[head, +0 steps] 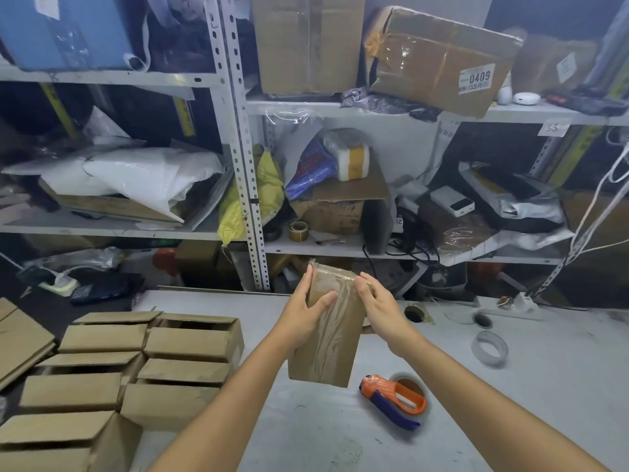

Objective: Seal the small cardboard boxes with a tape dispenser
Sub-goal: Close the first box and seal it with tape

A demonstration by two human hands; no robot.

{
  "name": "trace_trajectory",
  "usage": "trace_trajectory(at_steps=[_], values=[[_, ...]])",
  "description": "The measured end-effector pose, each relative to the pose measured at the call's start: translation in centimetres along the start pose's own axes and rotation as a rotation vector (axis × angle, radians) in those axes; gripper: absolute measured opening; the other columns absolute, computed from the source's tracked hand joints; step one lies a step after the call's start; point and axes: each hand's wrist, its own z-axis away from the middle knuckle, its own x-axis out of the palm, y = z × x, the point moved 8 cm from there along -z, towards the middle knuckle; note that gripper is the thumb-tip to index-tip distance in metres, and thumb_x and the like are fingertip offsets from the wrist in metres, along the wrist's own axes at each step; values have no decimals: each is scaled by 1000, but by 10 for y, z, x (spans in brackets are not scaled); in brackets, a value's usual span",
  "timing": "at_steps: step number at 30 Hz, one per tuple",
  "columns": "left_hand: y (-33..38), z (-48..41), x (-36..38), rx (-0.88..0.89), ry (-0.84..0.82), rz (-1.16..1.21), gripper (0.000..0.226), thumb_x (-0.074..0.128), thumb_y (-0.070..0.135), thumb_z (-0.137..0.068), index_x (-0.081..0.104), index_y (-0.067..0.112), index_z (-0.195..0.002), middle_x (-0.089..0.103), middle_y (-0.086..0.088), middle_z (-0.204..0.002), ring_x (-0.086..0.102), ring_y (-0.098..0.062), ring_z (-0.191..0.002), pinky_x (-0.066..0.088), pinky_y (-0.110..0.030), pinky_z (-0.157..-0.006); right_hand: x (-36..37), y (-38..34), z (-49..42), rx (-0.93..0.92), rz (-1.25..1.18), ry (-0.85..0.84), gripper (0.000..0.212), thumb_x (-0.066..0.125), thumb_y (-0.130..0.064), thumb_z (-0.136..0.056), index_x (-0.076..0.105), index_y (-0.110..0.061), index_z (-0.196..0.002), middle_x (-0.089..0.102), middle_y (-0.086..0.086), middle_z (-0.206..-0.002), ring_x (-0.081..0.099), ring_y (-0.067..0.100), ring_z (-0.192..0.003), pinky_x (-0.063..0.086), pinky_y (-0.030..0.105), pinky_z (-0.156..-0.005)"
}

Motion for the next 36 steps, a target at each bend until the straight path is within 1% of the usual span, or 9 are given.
trace_trajectory(at_steps=[5, 10, 13, 20, 24, 27, 30, 33, 36], values=[[-5, 0, 5, -22, -92, -2, 85, 60, 65, -85, 14, 47, -154, 39, 10, -154, 39, -16, -140, 35, -44, -115, -1, -10, -5, -234, 254, -27, 57, 47, -46, -100, 27, -39, -153, 26, -15, -159, 23, 5, -145, 28, 32, -114], [-6, -3, -3, -25, -92, -58, 86, 64, 65, -81, 22, 46, -153, 40, 15, -151, 43, -15, -135, 41, -45, -111, -11, -8, -7, -254, 293, 15, 36, 55, -37, -98, 58, -32, -134, 60, -14, -127, 56, 8, -118, 52, 22, -90], [-9, -2, -11, -39, -109, -135, 84, 69, 59, -81, 28, 42, -152, 42, 20, -143, 45, -12, -131, 42, -39, -108, -32, -7, -14, -244, 214, 138, 32, 55, -38, -99, 64, -29, -129, 65, -12, -120, 59, 9, -114, 53, 31, -93], [-16, -2, -16, -47, -208, -260, 64, 61, 53, -91, 36, 43, -149, 54, 14, -138, 56, -9, -117, 47, -28, -90, -19, 1, -24, -113, 342, 7, 57, 56, -53, -95, 42, -35, -147, 49, -16, -134, 48, 10, -123, 47, 36, -99], [-15, 1, -14, -52, -286, -280, 59, 62, 53, -90, 40, 48, -145, 59, 15, -129, 59, -10, -113, 51, -26, -86, -10, 0, -25, -133, 337, -59, 59, 61, -50, -92, 40, -38, -147, 54, -12, -132, 54, 13, -117, 54, 29, -87], [-8, -8, -26, 5, -114, -352, 72, 69, 55, -84, 38, 43, -148, 36, 7, -155, 39, -20, -139, 36, -42, -112, -15, 0, -26, -152, 272, -5, 52, 61, -47, -93, 46, -35, -142, 57, -10, -128, 56, 14, -115, 54, 32, -89], [-3, -13, -49, 9, 130, -200, 86, 72, 51, -83, 27, 33, -154, 18, 1, -163, 24, -23, -148, 29, -43, -115, -35, 3, -30, -132, 209, 154, 54, 61, -55, -90, 51, -36, -139, 62, -11, -124, 58, 14, -112, 54, 41, -93], [-15, -15, -50, -90, 122, 17, 88, 71, 47, -85, 23, 25, -156, 32, -1, -157, 38, -23, -138, 38, -38, -105, -54, 4, -28, -134, 50, 336, 37, 61, -53, -91, 60, -38, -124, 68, -15, -109, 63, 12, -105, 54, 38, -89], [-10, -19, -35, -47, 107, 54, 61, 64, 41, -93, 41, 22, -146, 54, 0, -140, 53, -16, -120, 43, -29, -95, -49, 2, -24, -155, -19, 408, 30, 61, -51, -92, 63, -36, -117, 69, -16, -102, 64, 9, -101, 52, 32, -83]])
